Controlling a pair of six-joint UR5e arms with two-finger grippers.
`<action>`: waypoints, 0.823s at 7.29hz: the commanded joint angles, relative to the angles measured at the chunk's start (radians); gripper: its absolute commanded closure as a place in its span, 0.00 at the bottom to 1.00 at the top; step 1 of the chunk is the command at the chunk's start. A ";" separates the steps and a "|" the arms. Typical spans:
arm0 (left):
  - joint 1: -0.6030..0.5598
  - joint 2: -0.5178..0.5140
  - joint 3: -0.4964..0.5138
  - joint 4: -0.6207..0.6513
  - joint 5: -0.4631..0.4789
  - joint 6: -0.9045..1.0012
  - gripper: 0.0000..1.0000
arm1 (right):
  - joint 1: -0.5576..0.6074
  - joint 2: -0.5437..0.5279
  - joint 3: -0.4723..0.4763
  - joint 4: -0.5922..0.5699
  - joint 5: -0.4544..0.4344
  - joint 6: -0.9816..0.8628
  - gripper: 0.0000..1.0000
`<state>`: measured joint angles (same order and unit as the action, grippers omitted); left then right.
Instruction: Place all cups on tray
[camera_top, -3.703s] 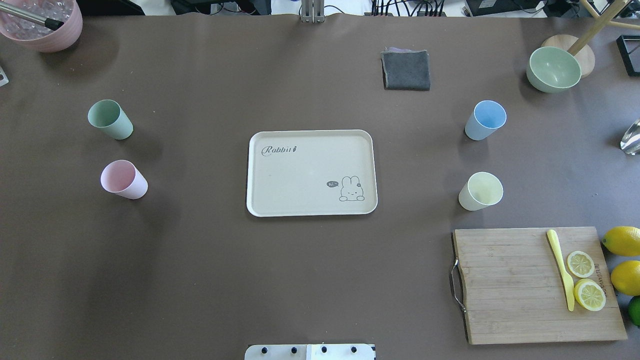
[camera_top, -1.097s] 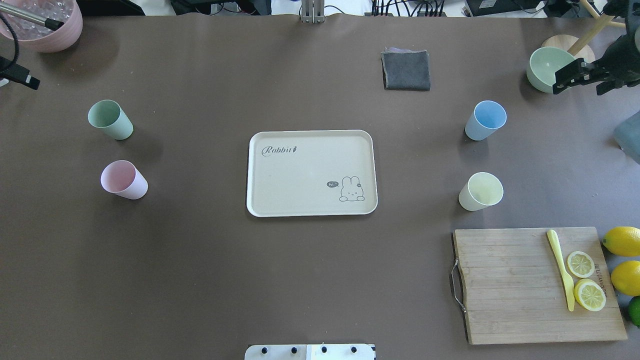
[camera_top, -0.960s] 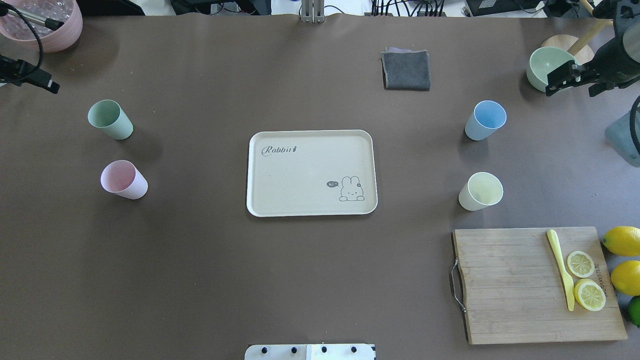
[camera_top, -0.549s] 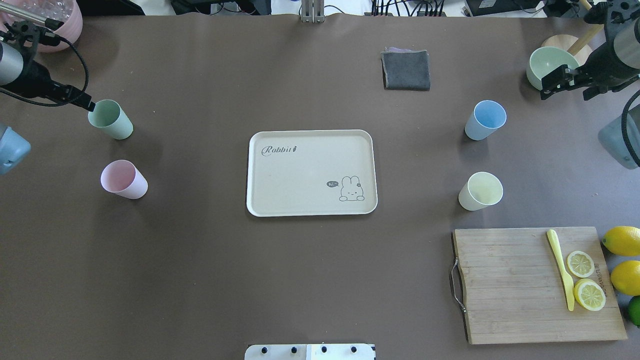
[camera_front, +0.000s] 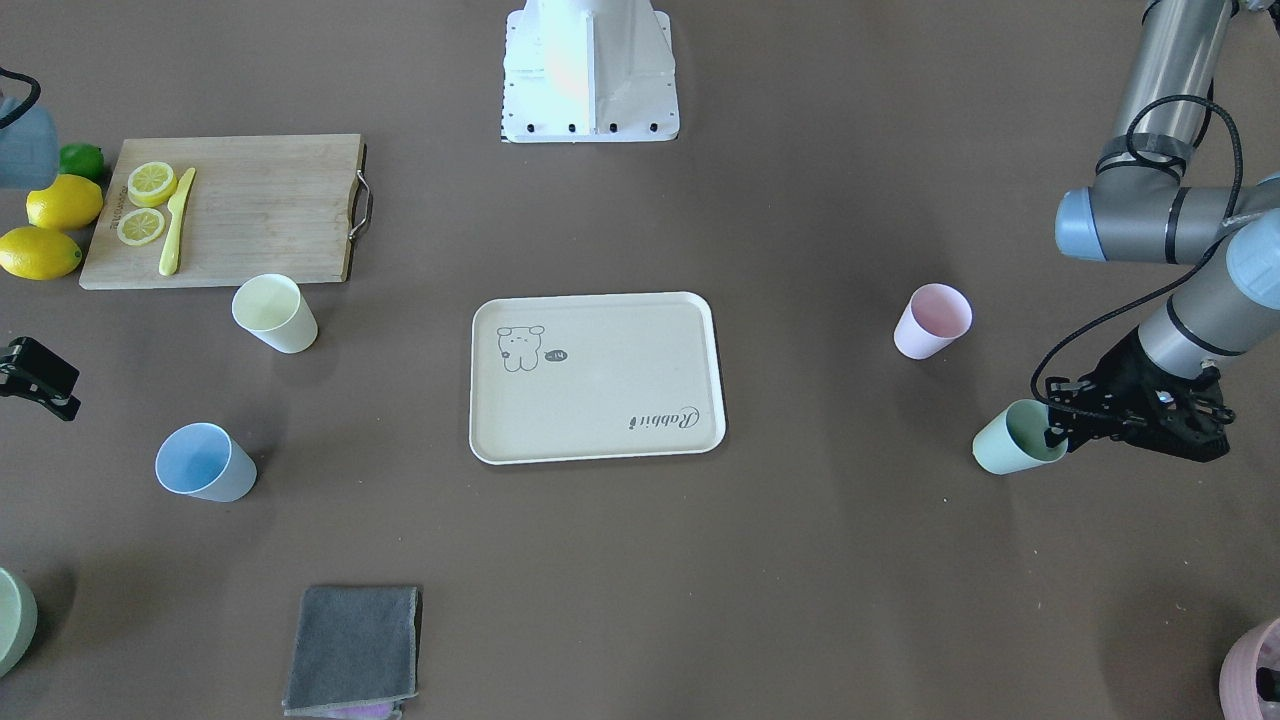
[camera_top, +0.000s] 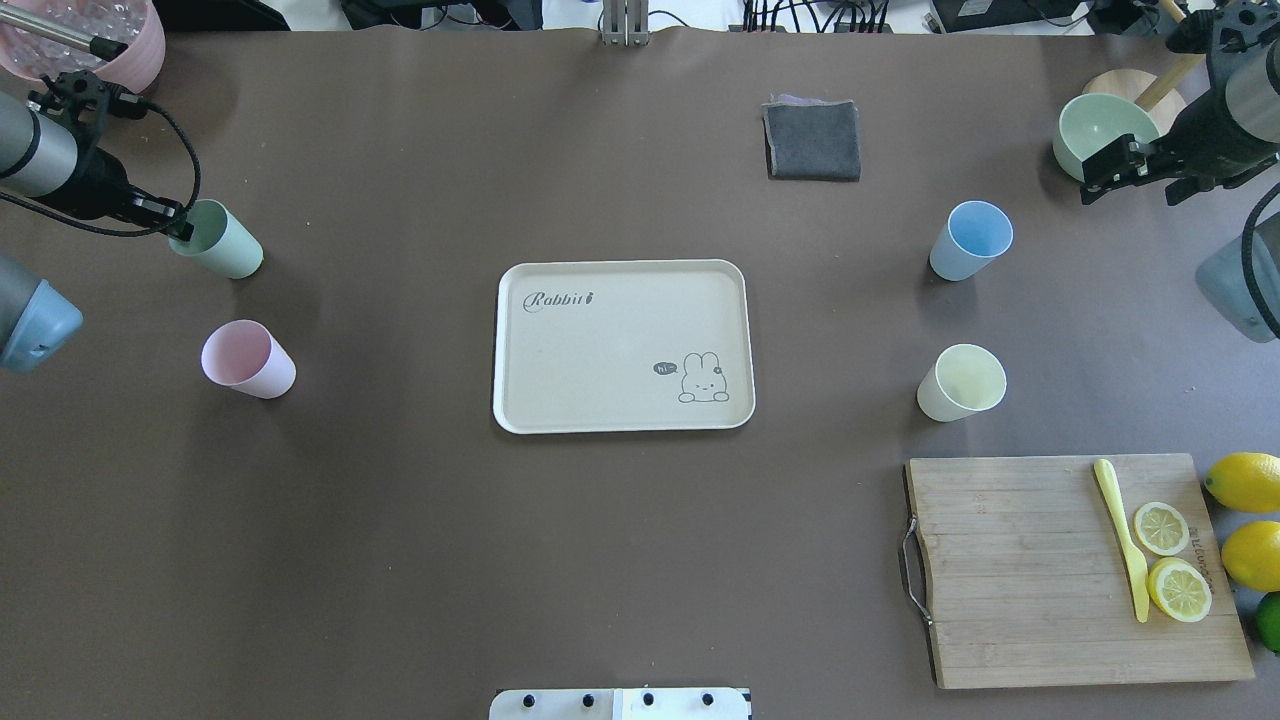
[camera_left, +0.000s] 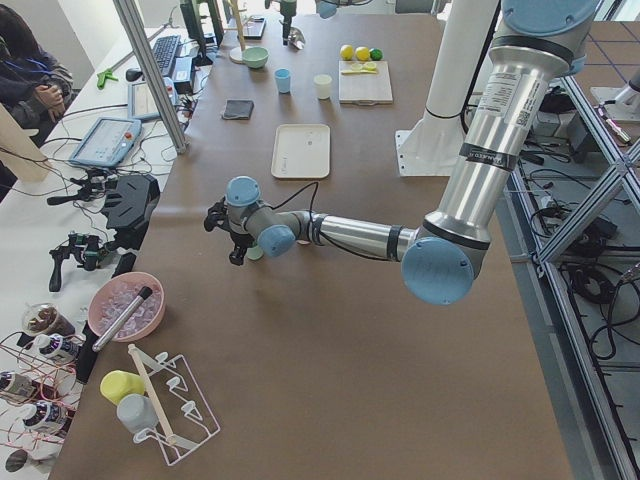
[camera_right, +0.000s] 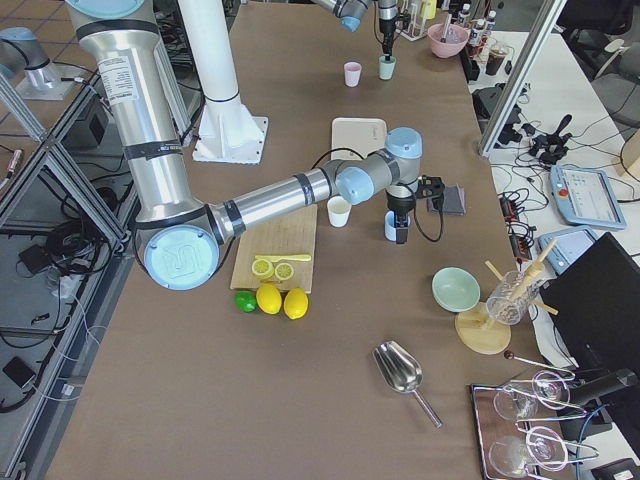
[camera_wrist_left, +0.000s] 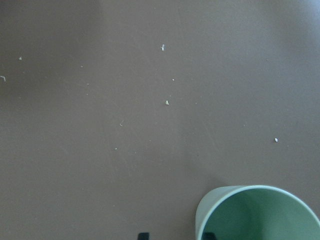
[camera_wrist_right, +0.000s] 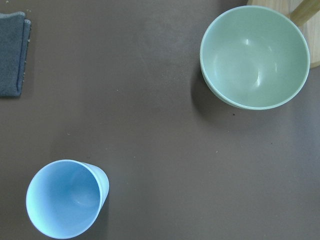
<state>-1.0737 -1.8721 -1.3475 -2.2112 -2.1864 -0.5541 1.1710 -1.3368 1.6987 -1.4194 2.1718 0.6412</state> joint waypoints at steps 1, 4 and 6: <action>0.008 -0.005 -0.042 -0.025 -0.012 -0.081 1.00 | -0.001 -0.002 -0.001 0.001 -0.001 0.000 0.00; 0.062 -0.102 -0.171 0.120 -0.006 -0.330 1.00 | -0.002 -0.002 -0.013 0.000 0.000 0.000 0.00; 0.197 -0.220 -0.179 0.186 0.092 -0.494 1.00 | -0.007 -0.002 -0.025 0.008 0.000 0.000 0.00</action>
<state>-0.9583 -2.0182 -1.5148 -2.0708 -2.1558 -0.9400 1.1674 -1.3392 1.6814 -1.4173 2.1720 0.6412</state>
